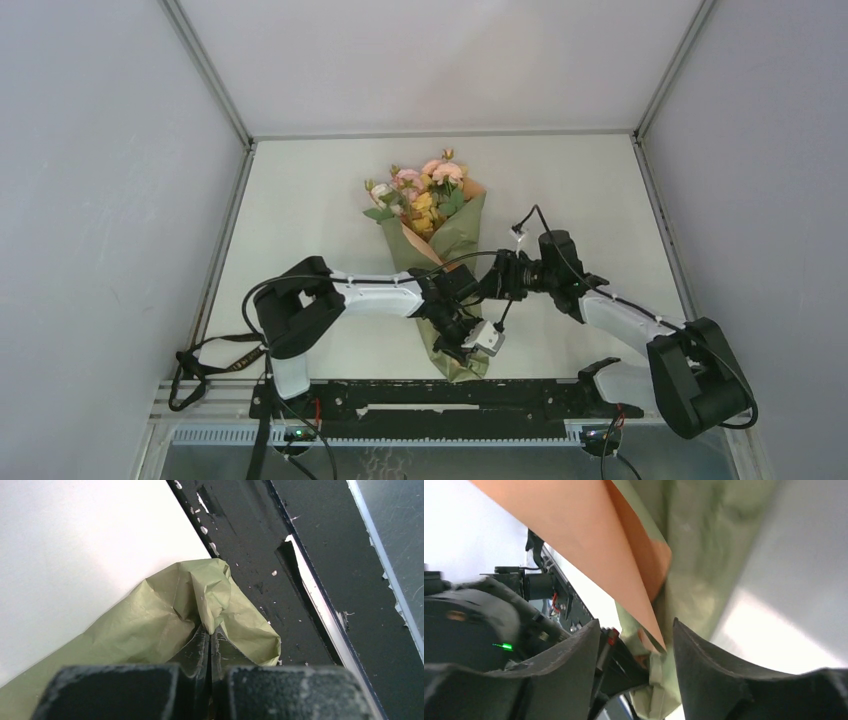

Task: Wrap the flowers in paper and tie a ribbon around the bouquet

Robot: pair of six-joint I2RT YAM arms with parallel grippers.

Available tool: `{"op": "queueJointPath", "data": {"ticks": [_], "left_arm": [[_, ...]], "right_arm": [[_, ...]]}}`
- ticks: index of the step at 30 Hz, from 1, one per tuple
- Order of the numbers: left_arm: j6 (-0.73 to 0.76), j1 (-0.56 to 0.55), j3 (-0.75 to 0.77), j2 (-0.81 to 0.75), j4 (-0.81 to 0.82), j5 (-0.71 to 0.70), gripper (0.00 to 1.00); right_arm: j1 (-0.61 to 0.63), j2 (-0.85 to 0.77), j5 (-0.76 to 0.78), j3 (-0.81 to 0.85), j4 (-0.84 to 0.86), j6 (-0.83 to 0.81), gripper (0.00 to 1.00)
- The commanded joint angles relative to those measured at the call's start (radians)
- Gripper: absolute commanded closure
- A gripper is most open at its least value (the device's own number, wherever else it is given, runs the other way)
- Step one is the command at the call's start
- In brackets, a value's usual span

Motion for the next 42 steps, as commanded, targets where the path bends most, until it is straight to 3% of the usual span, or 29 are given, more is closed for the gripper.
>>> {"op": "queueJointPath", "data": {"ticks": [1,5,13,18,21,25,28,31,33,35,39,42], "left_arm": [[0.040,-0.017,-0.054,0.066,-0.124,-0.059,1.00],[0.032,-0.017,-0.060,0.062,-0.109,-0.077,1.00],[0.017,-0.017,-0.071,0.043,-0.080,-0.106,1.00],[0.014,-0.016,-0.085,0.029,-0.068,-0.113,1.00],[0.012,-0.015,-0.086,0.030,-0.066,-0.115,1.00],[0.008,-0.014,-0.089,0.025,-0.064,-0.114,1.00],[0.006,-0.012,-0.089,0.024,-0.064,-0.116,1.00],[0.006,-0.012,-0.089,0.023,-0.062,-0.117,1.00],[0.006,-0.013,-0.089,0.024,-0.061,-0.117,1.00],[0.005,-0.012,-0.090,0.023,-0.061,-0.120,1.00],[-0.009,-0.012,-0.084,0.021,-0.057,-0.136,1.00],[-0.028,-0.012,-0.086,0.004,-0.048,-0.150,1.00]], "right_arm": [[0.004,0.004,0.004,0.096,0.092,-0.083,0.32],[0.053,0.108,0.030,0.198,0.096,-0.138,0.19],[0.135,0.339,-0.005,0.343,0.132,-0.189,0.14],[0.165,0.412,-0.044,0.356,0.165,-0.177,0.17],[0.175,0.443,-0.068,0.356,0.167,-0.174,0.30],[0.171,0.437,-0.058,0.345,0.147,-0.173,0.62],[0.148,0.408,-0.038,0.331,0.128,-0.173,0.67],[0.127,0.368,-0.047,0.327,0.089,-0.187,0.58],[0.117,0.335,-0.046,0.325,0.046,-0.220,0.59],[0.107,0.310,-0.049,0.316,0.030,-0.228,0.67],[0.113,0.309,-0.037,0.296,0.034,-0.219,1.00],[0.125,0.324,-0.023,0.296,0.043,-0.210,1.00]]}}
